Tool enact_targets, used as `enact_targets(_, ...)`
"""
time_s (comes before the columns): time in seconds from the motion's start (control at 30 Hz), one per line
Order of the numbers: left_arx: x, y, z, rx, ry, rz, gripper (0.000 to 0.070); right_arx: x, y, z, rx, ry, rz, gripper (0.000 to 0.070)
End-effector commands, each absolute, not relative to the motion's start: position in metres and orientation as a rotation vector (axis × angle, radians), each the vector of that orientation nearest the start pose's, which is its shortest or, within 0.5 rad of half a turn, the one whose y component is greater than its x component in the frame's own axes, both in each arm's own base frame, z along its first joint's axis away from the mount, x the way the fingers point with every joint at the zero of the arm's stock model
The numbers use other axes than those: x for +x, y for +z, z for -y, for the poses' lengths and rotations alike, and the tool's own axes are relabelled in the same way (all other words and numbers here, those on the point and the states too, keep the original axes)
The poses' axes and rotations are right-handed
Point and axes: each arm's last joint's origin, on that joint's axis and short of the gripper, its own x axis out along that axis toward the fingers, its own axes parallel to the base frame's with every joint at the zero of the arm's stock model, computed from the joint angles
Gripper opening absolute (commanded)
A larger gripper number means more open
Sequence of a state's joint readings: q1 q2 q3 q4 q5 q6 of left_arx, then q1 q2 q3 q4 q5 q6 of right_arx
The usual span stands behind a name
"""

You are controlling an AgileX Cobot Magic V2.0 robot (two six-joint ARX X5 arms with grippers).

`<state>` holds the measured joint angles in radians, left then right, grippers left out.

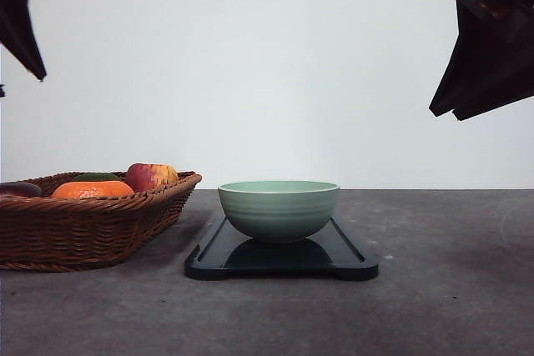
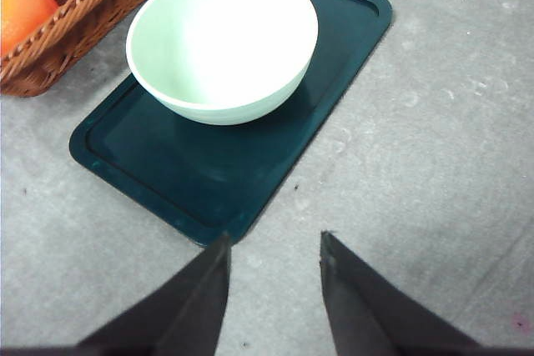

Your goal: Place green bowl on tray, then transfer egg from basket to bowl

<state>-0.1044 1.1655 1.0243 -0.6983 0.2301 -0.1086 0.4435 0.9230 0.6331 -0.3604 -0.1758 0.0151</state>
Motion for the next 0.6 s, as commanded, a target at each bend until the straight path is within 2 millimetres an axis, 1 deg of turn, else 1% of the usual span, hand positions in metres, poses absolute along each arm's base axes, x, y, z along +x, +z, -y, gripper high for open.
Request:
enact_targets(0.0,0.24,0.303,0.035,-0.143,-0.256,-0.86,0.0322,0.17,0.245,-0.087,-0.067,0.592,-0.65,0.0209)
enact_targets(0.03,0.245,0.303,0.038,-0.133,-0.252,-0.87,0.0325,0.17,0.245,-0.087,-0.066,0.593,-0.65,0.0209)
enact_targets(0.1,0.256,0.302,0.045,-0.114,-0.243,-0.901,0.036,0.17,0.245,-0.087,-0.059,0.591,-0.652,0.0209)
enact_targets(0.27,0.287,0.295,0.063,-0.067,-0.239,-0.973,0.0364,0.17,0.245,-0.087,-0.046,0.587,-0.656,0.0209)
enact_targets(0.3,0.294,0.293,0.067,-0.06,-0.24,-0.981,0.0377,0.17,0.245,-0.087,-0.046,0.587,-0.655,0.0209)
enact_targets(0.4,0.312,0.286,0.077,-0.034,-0.232,-0.997,0.0467,0.171,0.245,-0.088,-0.046,0.587,-0.652,0.0209)
enact_targets(0.43,0.317,0.283,0.08,-0.025,-0.229,-1.005,0.0476,0.171,0.245,-0.088,-0.046,0.587,-0.652,0.0209)
enact_targets(0.57,0.334,0.268,0.089,0.006,-0.204,-1.028,0.0473,0.171,0.245,-0.087,-0.039,0.585,-0.655,0.0209)
